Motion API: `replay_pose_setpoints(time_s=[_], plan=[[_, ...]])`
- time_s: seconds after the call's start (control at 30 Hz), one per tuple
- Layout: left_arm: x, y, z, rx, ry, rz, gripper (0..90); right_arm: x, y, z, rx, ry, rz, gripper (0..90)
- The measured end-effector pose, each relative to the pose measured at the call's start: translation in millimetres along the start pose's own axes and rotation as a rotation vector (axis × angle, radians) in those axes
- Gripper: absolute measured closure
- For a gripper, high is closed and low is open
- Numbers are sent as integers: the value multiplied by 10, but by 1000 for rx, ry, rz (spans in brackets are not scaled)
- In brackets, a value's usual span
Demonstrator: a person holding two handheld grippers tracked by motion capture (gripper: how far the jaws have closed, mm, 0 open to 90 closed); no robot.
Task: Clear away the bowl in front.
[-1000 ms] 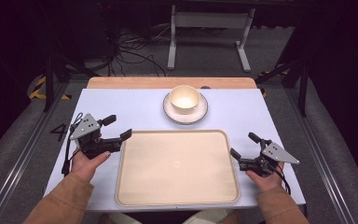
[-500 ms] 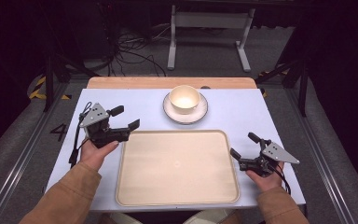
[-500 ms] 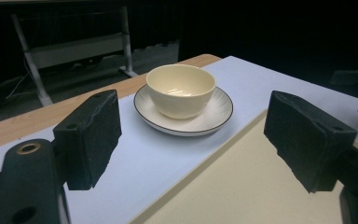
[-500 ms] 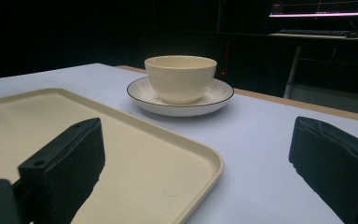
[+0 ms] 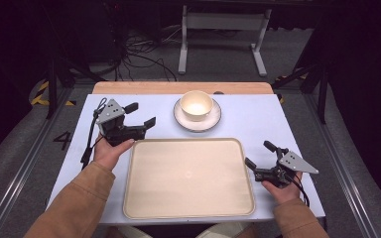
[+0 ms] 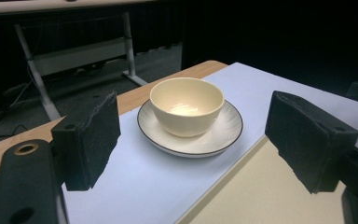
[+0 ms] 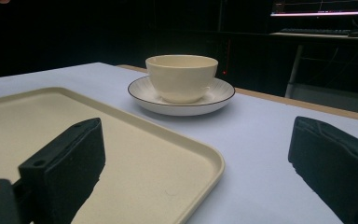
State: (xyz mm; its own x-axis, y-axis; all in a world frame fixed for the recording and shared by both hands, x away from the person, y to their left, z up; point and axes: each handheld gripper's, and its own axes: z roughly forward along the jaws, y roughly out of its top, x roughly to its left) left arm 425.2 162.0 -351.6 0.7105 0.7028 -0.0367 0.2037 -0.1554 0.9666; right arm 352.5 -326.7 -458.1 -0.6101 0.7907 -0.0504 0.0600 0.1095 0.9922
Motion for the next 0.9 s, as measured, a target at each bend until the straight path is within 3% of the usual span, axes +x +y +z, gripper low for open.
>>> replay_pose_setpoints(time_s=[0.9], plan=[[119, 296, 653, 45, 6, 0, 187, 13, 5, 14, 15, 5, -22, 51]])
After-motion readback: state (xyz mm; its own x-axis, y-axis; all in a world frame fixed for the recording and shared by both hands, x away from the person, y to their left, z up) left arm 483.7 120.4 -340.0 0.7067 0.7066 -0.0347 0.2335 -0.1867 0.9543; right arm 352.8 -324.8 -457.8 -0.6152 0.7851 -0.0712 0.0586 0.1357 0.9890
